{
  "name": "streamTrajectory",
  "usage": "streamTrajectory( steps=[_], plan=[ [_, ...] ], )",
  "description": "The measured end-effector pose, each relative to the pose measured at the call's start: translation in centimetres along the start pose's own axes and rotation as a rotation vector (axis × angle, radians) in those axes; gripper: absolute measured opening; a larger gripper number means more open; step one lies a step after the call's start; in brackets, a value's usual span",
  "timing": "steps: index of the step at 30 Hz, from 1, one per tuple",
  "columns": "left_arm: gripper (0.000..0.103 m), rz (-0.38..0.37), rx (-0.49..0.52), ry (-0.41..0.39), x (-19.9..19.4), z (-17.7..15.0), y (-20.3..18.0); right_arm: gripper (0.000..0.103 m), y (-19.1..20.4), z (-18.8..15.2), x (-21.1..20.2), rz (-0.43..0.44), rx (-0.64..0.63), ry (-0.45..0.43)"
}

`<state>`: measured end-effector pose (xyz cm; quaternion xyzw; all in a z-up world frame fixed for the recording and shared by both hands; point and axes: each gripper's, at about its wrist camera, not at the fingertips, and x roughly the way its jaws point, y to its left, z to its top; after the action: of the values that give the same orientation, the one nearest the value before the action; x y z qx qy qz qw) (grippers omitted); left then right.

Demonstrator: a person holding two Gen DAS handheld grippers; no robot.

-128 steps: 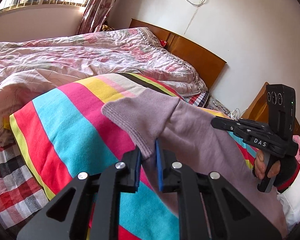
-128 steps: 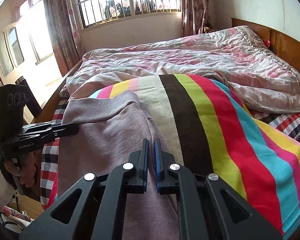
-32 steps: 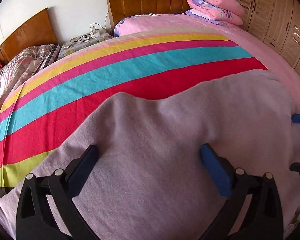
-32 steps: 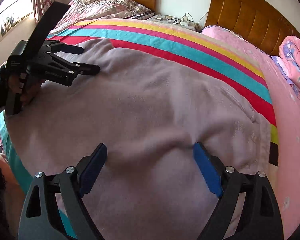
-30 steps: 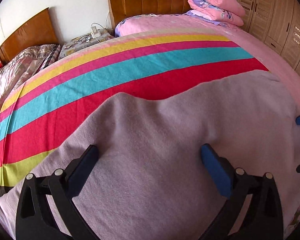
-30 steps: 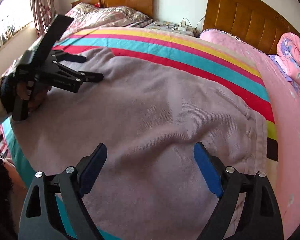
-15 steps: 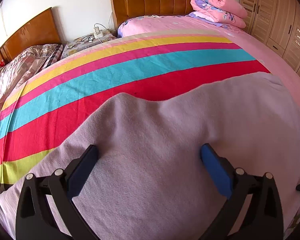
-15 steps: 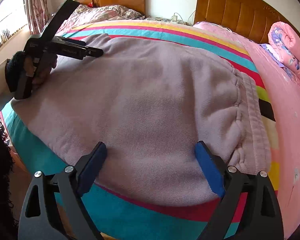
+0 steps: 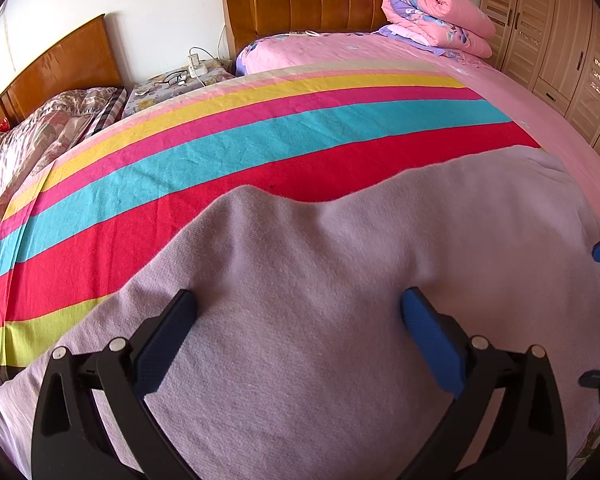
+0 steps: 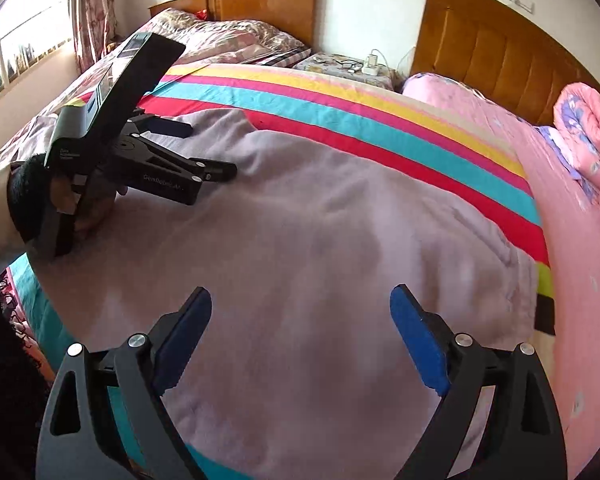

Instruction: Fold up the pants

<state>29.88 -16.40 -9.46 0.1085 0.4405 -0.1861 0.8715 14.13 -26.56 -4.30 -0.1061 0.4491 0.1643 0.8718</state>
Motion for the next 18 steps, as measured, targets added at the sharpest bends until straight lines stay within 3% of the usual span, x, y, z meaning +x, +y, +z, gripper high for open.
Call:
streamTrajectory(
  steps=[3,5,12,18],
  plan=[
    [0.102,-0.002,-0.001,-0.001,0.0,0.0,0.0,0.088,0.5,-0.4,2.4,-0.009,-0.013,0.056],
    [0.102,-0.001,-0.002,-0.002,-0.1,0.0,0.0,0.090,-0.8,-1.5,2.0,0.048,0.070,0.045],
    [0.102,-0.006,-0.005,-0.003,-0.1,0.0,0.0,0.090,-0.9,-4.6,0.0,0.020,0.108,0.061],
    [0.102,-0.034,-0.017,-0.005,-0.3,0.1,0.4,0.091,-0.4,-4.3,0.1,-0.051,0.169,0.075]
  ],
)
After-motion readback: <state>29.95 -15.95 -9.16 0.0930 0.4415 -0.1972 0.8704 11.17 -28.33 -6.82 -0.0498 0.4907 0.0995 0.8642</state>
